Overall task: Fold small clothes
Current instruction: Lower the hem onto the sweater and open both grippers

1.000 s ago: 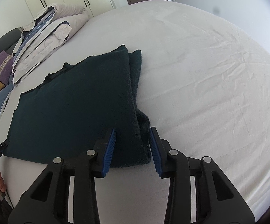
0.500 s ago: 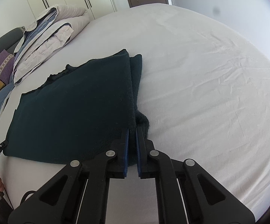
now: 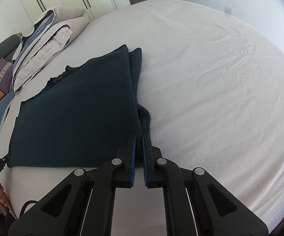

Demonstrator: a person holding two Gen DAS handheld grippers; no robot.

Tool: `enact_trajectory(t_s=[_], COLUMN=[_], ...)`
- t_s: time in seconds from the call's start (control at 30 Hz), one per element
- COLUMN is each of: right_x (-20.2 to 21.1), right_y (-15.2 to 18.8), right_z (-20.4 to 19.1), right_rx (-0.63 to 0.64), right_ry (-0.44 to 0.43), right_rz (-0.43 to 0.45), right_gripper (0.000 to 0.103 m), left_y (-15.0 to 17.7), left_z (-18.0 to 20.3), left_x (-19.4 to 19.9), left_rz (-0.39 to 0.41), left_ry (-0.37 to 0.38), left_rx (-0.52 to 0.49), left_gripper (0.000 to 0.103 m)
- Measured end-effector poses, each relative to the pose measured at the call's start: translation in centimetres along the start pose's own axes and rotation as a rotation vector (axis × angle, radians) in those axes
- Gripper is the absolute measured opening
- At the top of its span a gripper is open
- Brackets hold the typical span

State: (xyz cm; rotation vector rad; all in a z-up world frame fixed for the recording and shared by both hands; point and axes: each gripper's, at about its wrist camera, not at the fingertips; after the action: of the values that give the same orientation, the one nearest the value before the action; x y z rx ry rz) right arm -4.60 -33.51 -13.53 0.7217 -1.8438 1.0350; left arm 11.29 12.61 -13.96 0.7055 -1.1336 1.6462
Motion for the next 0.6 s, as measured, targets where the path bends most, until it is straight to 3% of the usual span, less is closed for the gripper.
enact_trajectory(t_s=[0.37, 0.5, 0.53, 0.6], right_x=[-0.8, -0.4, -0.1, 1.1], right_y=[0.0, 0.0, -0.1, -0.2], right_z=[0.3, 1.0, 1.2, 1.8], right_rx=[-0.003, -0.026, -0.041, -0.089], right_ry=[-0.019, -0.059, -0.067, -0.068], right_rz=[-0.021, -0.034, -0.039, -0.015], right_gripper=[0.006, 0.008, 0.010, 0.021], left_y=[0.0, 0.1, 0.1, 0.1], left_z=[-0.2, -0.5, -0.5, -0.3], left_x=[-0.6, -0.2, 0.1, 1.2], left_rz=[-0.012, -0.022, -0.022, -0.002], left_ry=[0.001, 0.024, 0.017, -0.013], left_rx=[0.013, 0.028, 0.033, 0.039], left_gripper=[0.008, 0.016, 0.024, 0.031])
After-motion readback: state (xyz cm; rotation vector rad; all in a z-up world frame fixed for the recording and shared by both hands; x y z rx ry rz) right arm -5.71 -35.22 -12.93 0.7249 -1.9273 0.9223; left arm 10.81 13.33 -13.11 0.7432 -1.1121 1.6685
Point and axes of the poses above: each gripper's, at about its wrist camera, not at the fingertips, and x roughly against the way its jaws point, z to its right, y to its underside, and after that the axes turned 14 degrees about -z, right-handed
